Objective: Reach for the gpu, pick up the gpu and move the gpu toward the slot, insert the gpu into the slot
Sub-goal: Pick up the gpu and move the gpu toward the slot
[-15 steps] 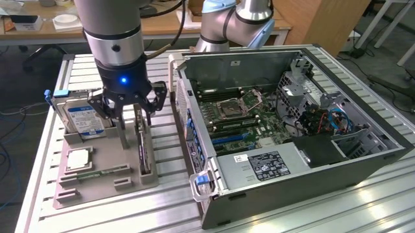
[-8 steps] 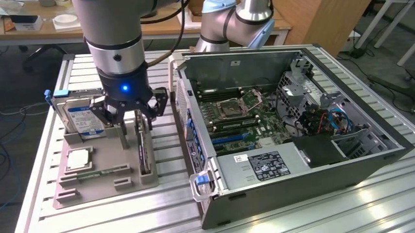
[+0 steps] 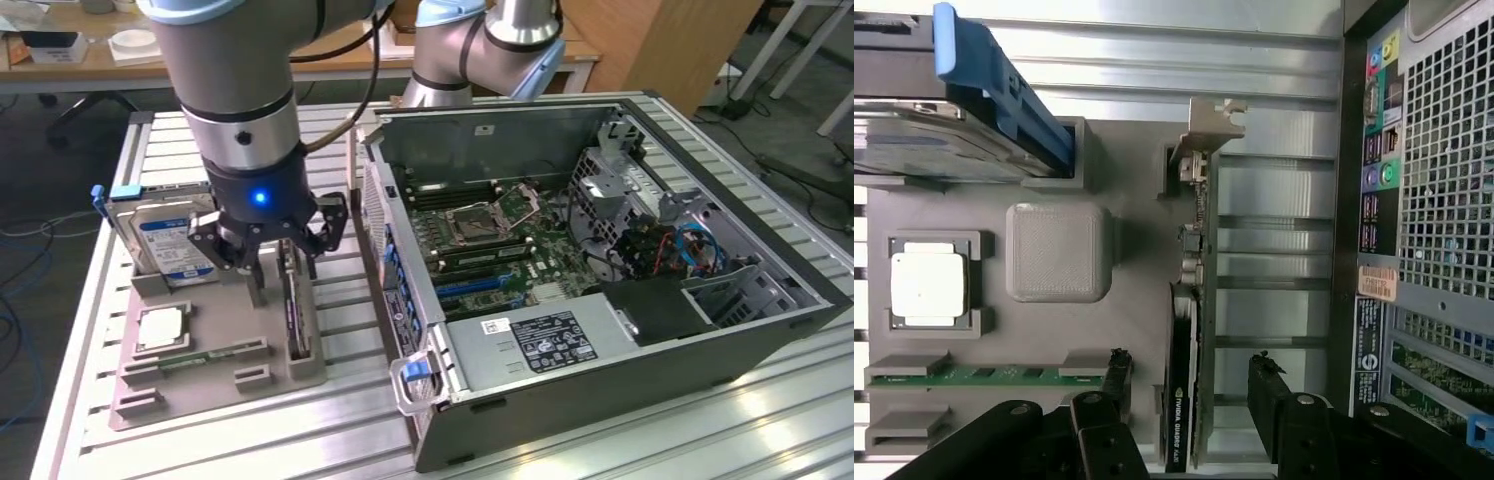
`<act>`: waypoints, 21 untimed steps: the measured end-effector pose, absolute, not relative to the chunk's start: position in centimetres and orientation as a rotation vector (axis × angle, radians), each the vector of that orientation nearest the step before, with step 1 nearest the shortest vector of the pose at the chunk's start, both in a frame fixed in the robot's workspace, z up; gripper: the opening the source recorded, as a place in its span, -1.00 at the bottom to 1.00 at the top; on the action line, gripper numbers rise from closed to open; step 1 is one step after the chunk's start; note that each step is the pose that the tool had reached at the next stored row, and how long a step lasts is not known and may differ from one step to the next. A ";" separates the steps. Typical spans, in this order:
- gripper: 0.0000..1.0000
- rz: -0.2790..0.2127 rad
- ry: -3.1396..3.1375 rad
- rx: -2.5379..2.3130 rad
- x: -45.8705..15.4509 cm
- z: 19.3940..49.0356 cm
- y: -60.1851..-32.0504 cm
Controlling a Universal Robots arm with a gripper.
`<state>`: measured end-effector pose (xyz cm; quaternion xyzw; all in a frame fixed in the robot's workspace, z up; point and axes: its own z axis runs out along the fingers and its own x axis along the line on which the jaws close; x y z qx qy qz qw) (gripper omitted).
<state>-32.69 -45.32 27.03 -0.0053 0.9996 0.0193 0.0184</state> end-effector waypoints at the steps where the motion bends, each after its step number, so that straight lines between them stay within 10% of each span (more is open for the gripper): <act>1: 0.18 0.060 3.104 -0.016 -32.7 26.9 -45.4; 21: 0.18 0.062 3.104 -0.016 -32.7 24.0 -45.8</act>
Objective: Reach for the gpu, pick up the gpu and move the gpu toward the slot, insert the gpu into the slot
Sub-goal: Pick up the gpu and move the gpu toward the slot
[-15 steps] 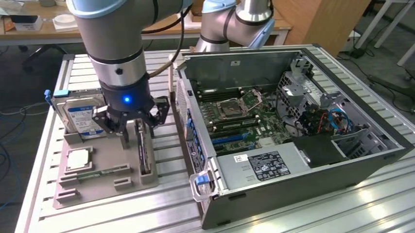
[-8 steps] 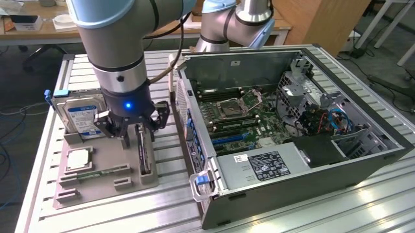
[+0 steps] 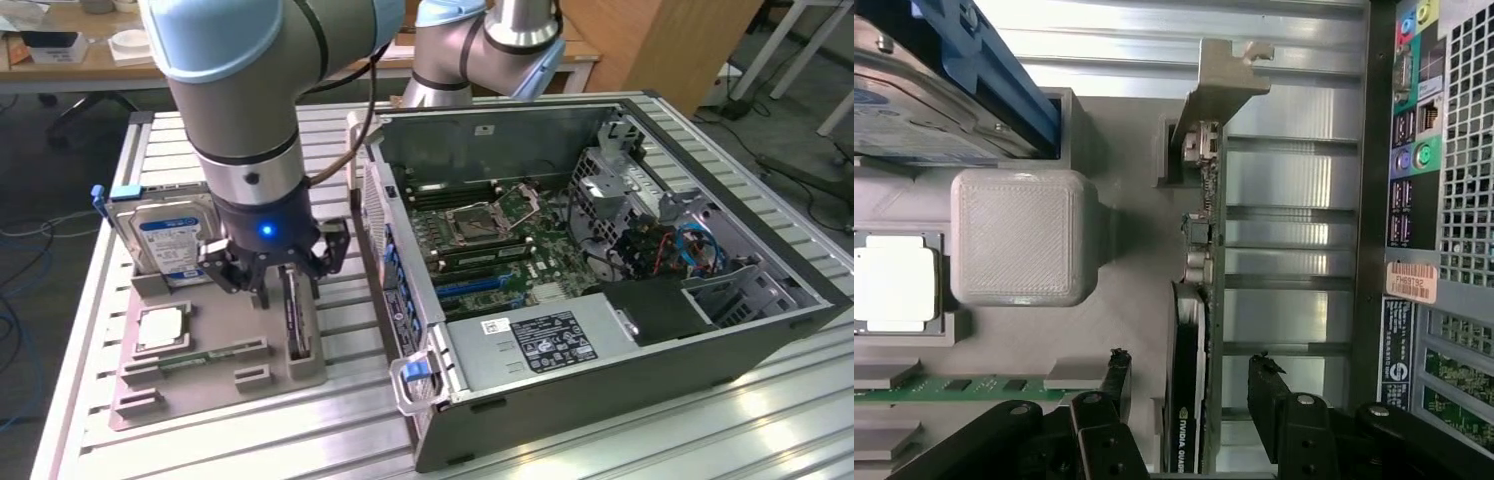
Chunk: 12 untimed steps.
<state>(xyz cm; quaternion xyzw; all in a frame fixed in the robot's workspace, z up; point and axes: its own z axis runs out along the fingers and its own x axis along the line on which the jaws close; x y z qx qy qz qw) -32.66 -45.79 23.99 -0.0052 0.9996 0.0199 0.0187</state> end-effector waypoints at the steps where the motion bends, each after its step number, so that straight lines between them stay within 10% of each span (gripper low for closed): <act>1: 0.18 0.062 3.103 -0.016 -32.7 23.9 -45.8; 12: 0.18 0.062 3.101 -0.016 -32.7 23.6 -45.6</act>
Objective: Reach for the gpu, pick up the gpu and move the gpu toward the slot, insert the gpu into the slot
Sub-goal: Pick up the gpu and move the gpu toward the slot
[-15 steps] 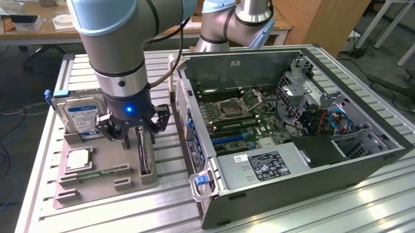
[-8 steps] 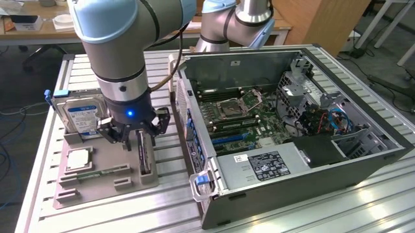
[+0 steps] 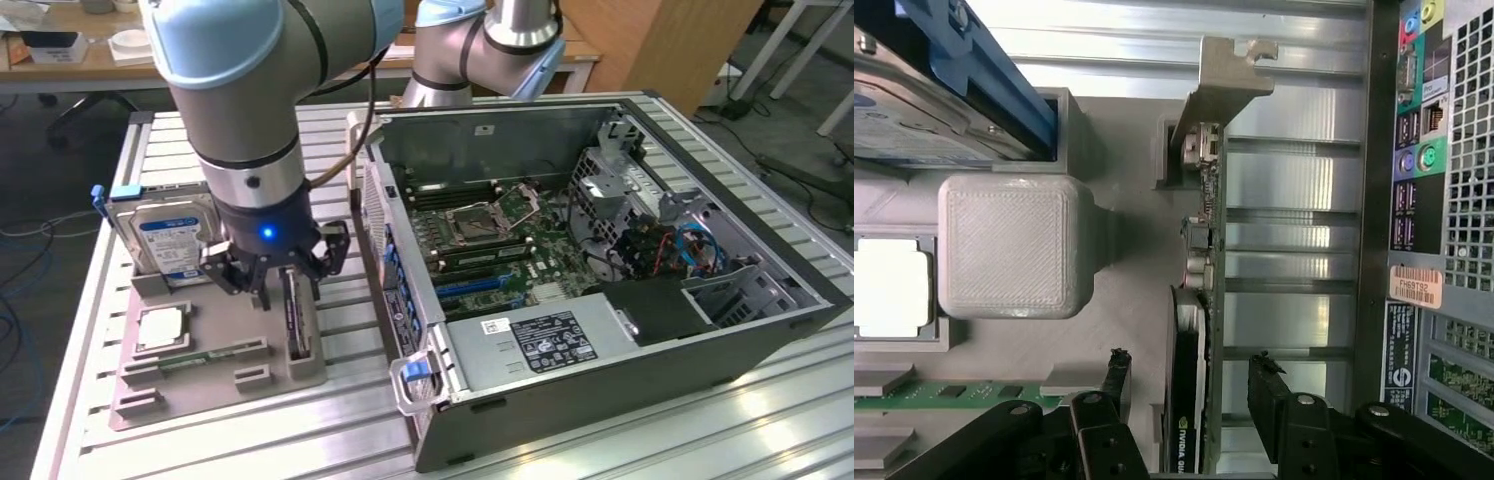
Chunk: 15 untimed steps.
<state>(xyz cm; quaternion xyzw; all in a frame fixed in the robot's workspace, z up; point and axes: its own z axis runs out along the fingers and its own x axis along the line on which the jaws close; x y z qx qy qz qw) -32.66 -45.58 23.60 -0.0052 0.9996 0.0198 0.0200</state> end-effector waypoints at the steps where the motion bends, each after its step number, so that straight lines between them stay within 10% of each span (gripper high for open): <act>1: 0.18 0.061 3.101 -0.016 -32.7 23.6 -45.5; 15: 0.18 0.037 3.100 -0.017 -32.7 22.7 -44.5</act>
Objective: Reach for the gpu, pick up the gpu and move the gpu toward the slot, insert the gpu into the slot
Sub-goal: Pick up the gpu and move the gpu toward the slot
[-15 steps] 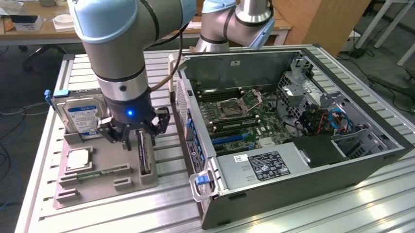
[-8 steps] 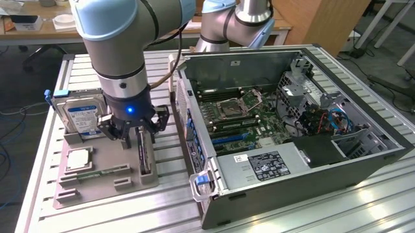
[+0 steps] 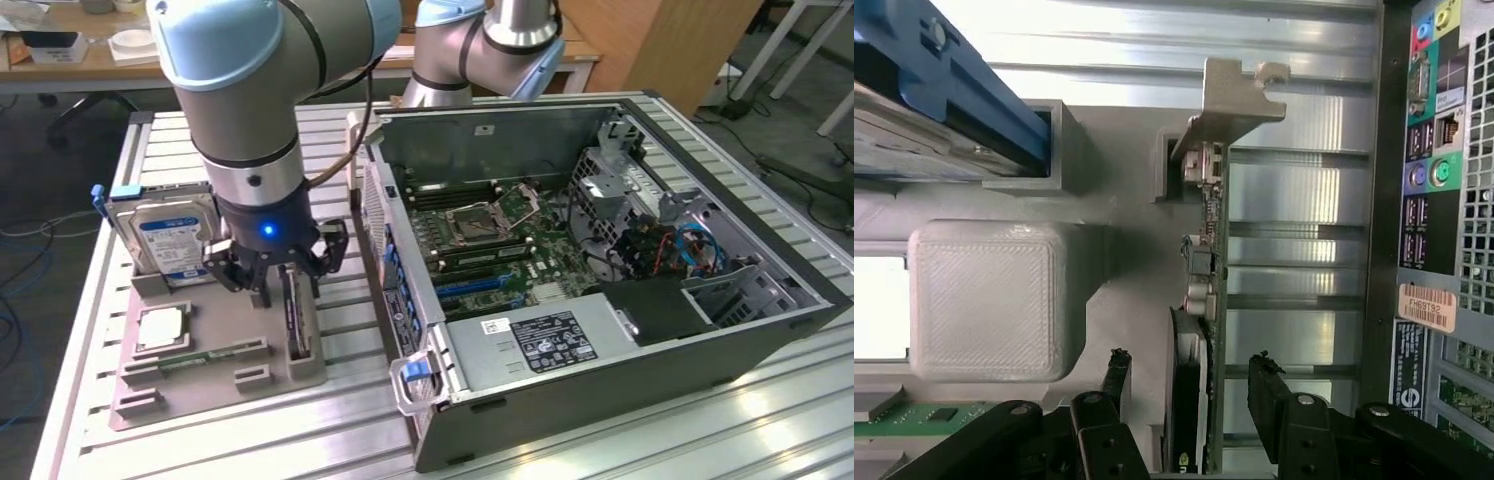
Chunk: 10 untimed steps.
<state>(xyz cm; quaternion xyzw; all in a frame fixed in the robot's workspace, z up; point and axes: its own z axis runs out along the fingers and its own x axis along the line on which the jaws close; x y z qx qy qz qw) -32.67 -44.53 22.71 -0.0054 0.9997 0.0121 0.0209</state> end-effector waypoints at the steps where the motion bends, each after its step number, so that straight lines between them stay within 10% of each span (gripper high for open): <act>1: 0.18 0.029 3.099 -0.017 -32.7 22.6 -44.5; 10: 0.02 0.024 3.099 -0.017 -32.7 22.6 -44.5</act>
